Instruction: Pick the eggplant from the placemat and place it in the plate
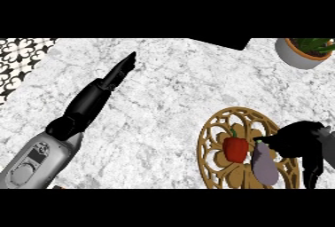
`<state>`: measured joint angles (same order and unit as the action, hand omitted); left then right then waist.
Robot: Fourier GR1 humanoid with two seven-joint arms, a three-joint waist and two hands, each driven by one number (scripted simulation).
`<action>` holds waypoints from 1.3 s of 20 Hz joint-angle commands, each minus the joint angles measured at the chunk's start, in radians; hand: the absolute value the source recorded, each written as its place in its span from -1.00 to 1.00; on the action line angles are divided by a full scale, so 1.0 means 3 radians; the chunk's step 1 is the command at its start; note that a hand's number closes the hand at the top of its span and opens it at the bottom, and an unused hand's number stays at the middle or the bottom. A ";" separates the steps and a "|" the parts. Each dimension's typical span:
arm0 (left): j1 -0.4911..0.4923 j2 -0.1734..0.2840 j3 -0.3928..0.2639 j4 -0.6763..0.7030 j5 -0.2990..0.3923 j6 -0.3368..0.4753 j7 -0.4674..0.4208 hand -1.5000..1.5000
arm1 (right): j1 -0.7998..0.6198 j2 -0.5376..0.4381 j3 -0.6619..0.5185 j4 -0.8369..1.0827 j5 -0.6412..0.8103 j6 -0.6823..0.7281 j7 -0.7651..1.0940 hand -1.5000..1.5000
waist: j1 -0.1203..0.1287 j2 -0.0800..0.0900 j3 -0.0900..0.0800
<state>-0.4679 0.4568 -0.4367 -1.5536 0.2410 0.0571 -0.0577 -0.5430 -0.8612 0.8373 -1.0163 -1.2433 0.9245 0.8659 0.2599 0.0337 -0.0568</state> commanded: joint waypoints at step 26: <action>0.0291 0.0074 0.0127 0.0143 -0.0031 0.0048 -0.0079 0.00 | -0.0410 0.0653 0.1285 0.0311 -0.0934 0.0240 0.0625 1.00 | -0.0410 0.0010 0.0179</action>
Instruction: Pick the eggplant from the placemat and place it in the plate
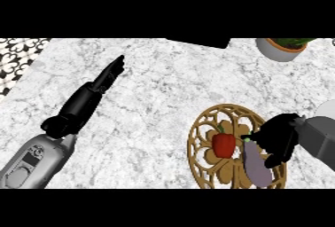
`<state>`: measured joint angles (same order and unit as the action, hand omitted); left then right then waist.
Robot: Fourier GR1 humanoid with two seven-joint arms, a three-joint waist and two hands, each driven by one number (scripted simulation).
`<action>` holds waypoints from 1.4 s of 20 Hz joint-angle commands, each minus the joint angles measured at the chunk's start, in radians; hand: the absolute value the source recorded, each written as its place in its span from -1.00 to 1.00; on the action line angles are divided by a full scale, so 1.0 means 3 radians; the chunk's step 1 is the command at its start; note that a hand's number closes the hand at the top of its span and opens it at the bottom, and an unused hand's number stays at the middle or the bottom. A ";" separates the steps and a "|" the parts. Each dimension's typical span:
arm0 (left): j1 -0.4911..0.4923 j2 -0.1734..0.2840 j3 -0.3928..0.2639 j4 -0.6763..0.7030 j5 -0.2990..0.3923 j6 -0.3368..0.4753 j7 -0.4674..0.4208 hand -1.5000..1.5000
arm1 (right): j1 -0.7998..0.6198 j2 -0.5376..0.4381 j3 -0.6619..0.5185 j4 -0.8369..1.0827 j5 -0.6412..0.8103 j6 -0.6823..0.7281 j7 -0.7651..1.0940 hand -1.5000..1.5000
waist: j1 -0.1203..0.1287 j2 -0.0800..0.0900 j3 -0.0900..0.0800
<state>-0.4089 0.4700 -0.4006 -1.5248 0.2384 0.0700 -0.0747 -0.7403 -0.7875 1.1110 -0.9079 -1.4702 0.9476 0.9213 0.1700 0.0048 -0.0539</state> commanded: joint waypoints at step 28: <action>-0.0078 -0.0064 -0.0071 -0.0010 0.0010 -0.0156 -0.0009 0.00 | -0.2163 0.0345 0.1791 0.2752 0.2805 -0.3940 0.1293 1.00 | 0.0233 0.0134 0.0148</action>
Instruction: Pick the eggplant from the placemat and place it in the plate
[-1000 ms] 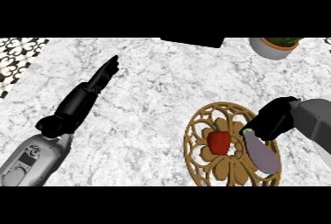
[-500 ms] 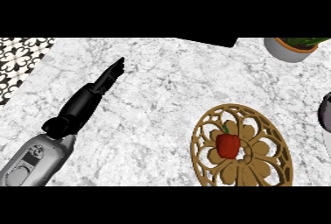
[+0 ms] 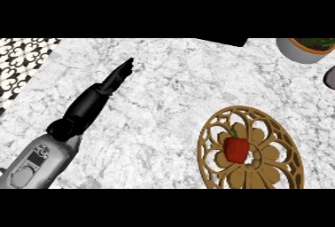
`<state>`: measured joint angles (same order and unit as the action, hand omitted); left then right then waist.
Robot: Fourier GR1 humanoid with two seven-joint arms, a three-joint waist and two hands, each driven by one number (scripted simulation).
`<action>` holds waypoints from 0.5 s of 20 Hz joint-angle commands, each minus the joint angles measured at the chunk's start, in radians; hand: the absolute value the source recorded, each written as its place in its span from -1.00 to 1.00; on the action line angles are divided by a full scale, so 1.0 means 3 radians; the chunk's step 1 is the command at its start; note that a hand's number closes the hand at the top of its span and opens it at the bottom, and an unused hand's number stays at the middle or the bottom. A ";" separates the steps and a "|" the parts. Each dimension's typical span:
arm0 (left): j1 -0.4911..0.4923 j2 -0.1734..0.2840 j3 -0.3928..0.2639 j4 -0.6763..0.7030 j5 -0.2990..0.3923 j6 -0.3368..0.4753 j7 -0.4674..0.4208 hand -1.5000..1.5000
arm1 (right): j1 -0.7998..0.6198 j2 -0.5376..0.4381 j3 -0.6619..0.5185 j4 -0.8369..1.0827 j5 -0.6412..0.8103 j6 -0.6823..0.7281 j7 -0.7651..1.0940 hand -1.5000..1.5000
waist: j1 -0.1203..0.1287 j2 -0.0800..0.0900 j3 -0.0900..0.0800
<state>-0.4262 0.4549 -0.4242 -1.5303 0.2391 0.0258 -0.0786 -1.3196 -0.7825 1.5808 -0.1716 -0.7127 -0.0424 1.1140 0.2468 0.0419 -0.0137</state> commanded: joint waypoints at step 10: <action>0.0131 -0.0021 0.0107 0.0090 -0.0059 0.0157 -0.0037 0.00 | -0.0253 0.0797 0.0667 0.0569 0.0749 -0.0792 0.1238 1.00 | -0.0390 -0.0024 0.0035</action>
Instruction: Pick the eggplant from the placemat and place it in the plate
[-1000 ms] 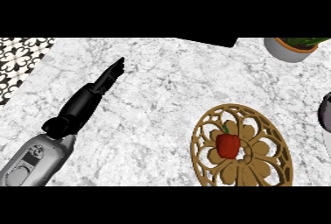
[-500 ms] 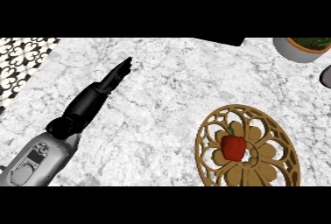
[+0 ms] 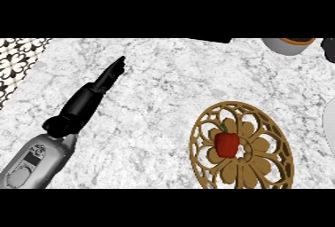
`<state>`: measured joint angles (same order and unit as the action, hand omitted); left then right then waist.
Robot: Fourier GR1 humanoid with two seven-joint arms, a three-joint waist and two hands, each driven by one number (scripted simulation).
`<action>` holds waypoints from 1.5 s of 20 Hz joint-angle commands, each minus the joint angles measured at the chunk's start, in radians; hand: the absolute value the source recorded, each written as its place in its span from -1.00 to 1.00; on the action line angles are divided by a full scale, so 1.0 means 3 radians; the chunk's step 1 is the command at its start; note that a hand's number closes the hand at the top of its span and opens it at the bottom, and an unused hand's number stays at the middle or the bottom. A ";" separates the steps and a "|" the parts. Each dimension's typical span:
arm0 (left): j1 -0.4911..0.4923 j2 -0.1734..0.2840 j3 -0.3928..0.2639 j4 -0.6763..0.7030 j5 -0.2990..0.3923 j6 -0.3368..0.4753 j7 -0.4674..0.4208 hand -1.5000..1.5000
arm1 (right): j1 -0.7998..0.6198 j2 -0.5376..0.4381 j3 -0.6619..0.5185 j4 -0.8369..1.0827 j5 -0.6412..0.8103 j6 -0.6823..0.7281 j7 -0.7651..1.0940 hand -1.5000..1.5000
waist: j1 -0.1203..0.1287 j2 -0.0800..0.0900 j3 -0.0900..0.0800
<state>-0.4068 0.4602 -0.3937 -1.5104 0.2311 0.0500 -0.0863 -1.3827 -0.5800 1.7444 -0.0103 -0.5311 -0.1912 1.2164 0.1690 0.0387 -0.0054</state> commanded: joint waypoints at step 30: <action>0.0509 0.0177 0.0360 -0.0257 0.0031 0.0111 0.0014 0.00 | 0.1309 -0.0206 -0.0620 0.0034 -0.0328 -0.1728 0.0624 -1.00 | -0.0517 -0.0091 0.0029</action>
<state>-0.2481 0.5205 -0.2906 -1.5864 0.2446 0.0751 -0.0912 -1.0462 -0.6656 1.6341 0.0002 -0.5642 -0.5831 1.1997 0.0268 0.0115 0.0023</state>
